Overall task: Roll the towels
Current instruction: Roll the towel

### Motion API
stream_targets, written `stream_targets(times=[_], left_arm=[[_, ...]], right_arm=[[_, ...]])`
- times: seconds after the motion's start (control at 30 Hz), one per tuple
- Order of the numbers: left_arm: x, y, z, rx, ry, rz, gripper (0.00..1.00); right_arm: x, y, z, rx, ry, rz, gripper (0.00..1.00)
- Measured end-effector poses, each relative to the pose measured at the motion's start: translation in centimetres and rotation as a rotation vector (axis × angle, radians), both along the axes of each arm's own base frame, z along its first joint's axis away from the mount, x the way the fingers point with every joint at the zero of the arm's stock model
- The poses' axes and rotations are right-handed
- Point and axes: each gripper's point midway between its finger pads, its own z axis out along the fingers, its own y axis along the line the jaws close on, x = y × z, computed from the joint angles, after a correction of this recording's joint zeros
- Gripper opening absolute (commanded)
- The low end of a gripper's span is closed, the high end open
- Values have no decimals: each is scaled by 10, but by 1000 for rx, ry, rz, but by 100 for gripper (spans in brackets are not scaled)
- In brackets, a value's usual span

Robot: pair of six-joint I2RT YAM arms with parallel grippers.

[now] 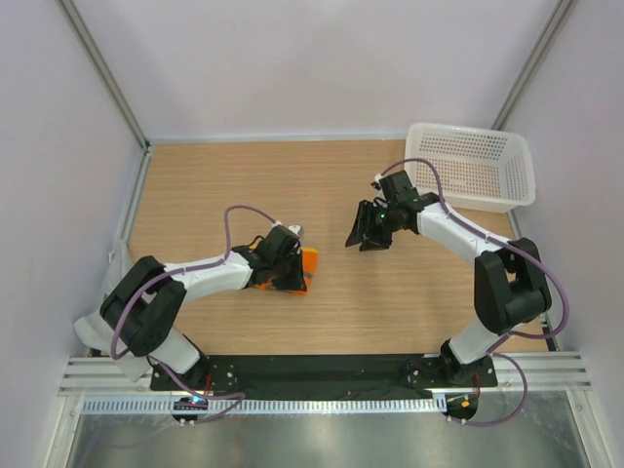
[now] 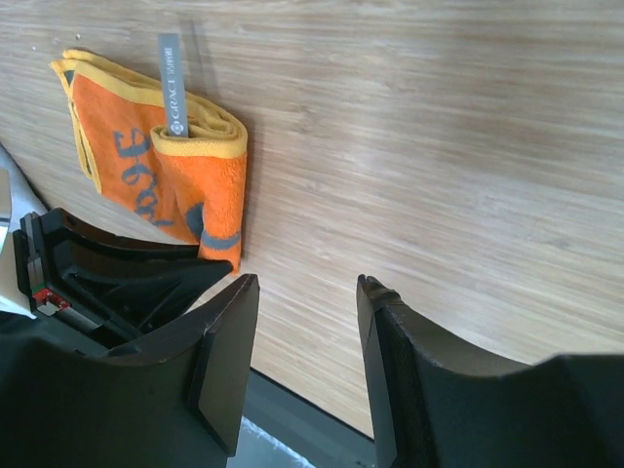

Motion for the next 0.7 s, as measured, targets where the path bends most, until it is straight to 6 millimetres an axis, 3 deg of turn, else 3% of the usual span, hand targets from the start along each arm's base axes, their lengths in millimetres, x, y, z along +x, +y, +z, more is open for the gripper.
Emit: stream_targets(times=[0.23, 0.53, 0.7], left_arm=[[-15, -6, 7, -181, 78, 22, 0], [-8, 18, 9, -445, 156, 208, 0], [-1, 16, 26, -548, 152, 232, 0]], right_arm=[[-4, -3, 8, -1, -11, -3, 53], [-14, -5, 4, 3, 3, 1, 54], [-17, -2, 1, 21, 13, 8, 56]])
